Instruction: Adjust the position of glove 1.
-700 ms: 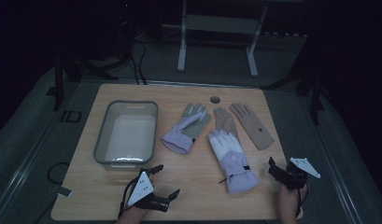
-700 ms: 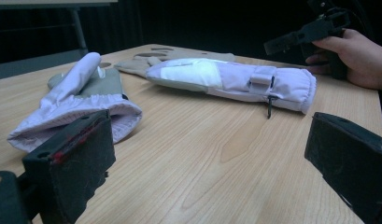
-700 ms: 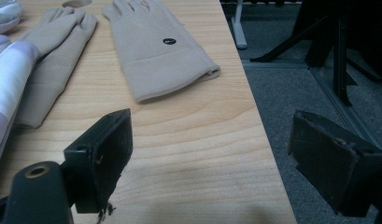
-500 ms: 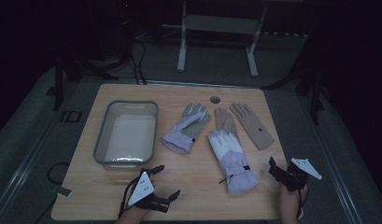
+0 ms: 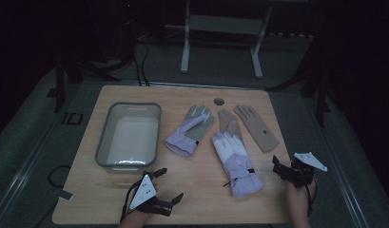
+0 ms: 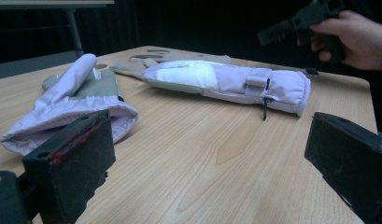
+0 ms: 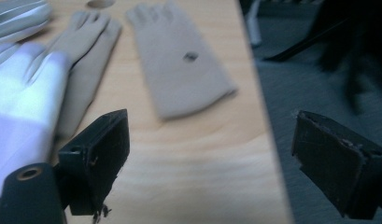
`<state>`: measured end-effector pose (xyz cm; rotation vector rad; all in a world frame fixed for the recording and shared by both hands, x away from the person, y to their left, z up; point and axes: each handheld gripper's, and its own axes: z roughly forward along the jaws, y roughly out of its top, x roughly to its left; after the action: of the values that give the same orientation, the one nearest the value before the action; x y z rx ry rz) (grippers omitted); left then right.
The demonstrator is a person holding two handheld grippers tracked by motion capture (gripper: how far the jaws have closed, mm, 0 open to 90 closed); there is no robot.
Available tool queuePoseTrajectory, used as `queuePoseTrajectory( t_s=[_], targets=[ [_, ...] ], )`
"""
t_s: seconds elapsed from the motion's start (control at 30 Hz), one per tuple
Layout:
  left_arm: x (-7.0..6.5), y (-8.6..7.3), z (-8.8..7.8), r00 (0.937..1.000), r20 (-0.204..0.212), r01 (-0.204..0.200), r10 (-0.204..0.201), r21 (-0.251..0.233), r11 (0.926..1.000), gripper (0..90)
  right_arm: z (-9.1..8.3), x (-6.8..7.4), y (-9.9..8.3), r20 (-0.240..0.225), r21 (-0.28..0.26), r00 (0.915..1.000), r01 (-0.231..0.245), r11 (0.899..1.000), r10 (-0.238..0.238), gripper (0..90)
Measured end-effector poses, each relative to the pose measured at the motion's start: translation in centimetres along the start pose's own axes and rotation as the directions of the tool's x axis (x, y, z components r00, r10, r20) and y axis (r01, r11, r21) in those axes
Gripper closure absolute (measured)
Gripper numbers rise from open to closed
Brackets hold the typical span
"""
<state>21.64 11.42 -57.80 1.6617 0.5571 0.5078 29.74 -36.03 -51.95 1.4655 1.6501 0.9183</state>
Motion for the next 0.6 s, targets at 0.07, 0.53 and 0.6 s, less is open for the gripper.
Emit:
queuePoseTrajectory(
  t_s=[0.07, 0.53, 0.6],
  targets=[
    [0.0, 0.0, 0.0, 1.0, -0.001, 0.005, -0.005, 0.001, 1.0, 1.9, -0.5, 0.0, 1.2, 0.004, -0.02, 1.0, 0.005, 1.0, -0.005, 11.6],
    [0.0, 0.0, 0.0, 1.0, 0.001, 0.001, -0.001, 0.005, 1.0, 1.9, -2.2, 3.8, 9.4, -0.077, -0.121, 0.9857, 0.14, 0.983, -0.15, 13.4],
    [0.0, 0.0, 0.0, 1.0, 0.001, 0.002, -0.002, 0.005, 1.0, 1.9, -2.3, 4.4, 10.4, -0.089, -0.14, 0.9835, 0.144, 0.98, -0.157, 13.5]
  ],
)
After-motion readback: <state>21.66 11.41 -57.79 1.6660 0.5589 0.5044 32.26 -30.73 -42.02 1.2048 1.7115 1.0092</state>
